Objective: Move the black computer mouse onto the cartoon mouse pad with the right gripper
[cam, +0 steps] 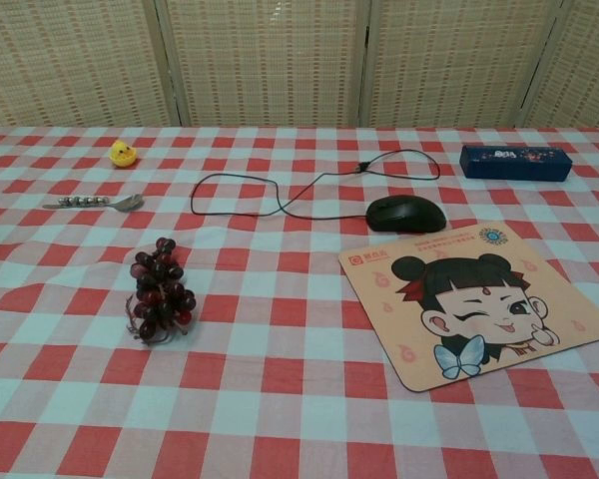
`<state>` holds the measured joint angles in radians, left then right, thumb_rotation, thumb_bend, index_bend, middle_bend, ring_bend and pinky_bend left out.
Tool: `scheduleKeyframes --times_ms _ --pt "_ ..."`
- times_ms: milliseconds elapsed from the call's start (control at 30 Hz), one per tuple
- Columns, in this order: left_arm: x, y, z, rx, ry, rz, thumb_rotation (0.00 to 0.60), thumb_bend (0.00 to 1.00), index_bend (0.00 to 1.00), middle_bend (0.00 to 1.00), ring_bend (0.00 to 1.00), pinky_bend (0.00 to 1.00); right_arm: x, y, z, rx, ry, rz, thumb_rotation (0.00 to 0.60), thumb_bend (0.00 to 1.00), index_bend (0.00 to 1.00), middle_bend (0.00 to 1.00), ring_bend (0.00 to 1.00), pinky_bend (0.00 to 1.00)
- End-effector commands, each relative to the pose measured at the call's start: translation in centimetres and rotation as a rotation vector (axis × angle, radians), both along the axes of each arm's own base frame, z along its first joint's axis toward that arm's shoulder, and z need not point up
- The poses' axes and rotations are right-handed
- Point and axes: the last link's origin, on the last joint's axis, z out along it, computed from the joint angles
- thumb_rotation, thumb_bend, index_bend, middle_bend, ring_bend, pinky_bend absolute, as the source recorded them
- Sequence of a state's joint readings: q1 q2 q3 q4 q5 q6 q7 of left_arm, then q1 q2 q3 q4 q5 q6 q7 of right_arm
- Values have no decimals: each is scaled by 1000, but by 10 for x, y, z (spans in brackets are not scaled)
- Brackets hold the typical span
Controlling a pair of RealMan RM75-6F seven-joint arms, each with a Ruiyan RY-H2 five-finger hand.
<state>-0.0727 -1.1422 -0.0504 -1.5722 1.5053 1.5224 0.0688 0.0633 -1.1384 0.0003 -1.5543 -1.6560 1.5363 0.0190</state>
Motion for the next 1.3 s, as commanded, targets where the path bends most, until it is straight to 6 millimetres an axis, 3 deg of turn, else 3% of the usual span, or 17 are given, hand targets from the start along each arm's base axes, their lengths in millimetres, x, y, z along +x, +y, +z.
scheduleKeyframes --times_ms 33,267,367,467,533,633,733,1067,1300 --pt "1 0 0 -1 -3 -2 600 194 837 596 449 539 1 -2 -1 1 -3 14 600 107 166 323 197 371" --pt "5 0 1 3 -12 -22 600 193 838 596 449 539 7 -15 -6 -10 -89 88 600 128 169 325 205 378" --pt "3 -1 1 1 -19 -16 600 191 838 596 449 539 16 -27 -9 0 -95 125 600 128 172 400 292 517" --pt "4 -1 2 -5 -26 -17 600 191 838 596 449 540 33 -44 -10 17 -87 171 600 128 181 561 445 746" --pt "7 -3 4 2 -30 -32 600 191 838 596 449 540 47 -58 -11 23 -68 196 600 125 182 737 613 876" --pt "11 -7 7 17 -37 -51 600 191 838 596 449 540 66 -79 -16 41 -42 204 600 104 186 950 832 987" --pt "13 -9 9 16 -44 -58 600 191 838 596 449 540 85 -101 -22 60 -30 192 600 68 213 1000 979 1000" --pt "13 -9 12 15 -73 -58 600 192 832 596 448 540 119 -164 -48 73 -2 50 600 34 248 1000 1000 1000" --pt "12 -7 14 10 -88 -55 600 192 831 596 447 540 127 -188 -77 95 5 -64 600 33 248 1000 1000 1000"
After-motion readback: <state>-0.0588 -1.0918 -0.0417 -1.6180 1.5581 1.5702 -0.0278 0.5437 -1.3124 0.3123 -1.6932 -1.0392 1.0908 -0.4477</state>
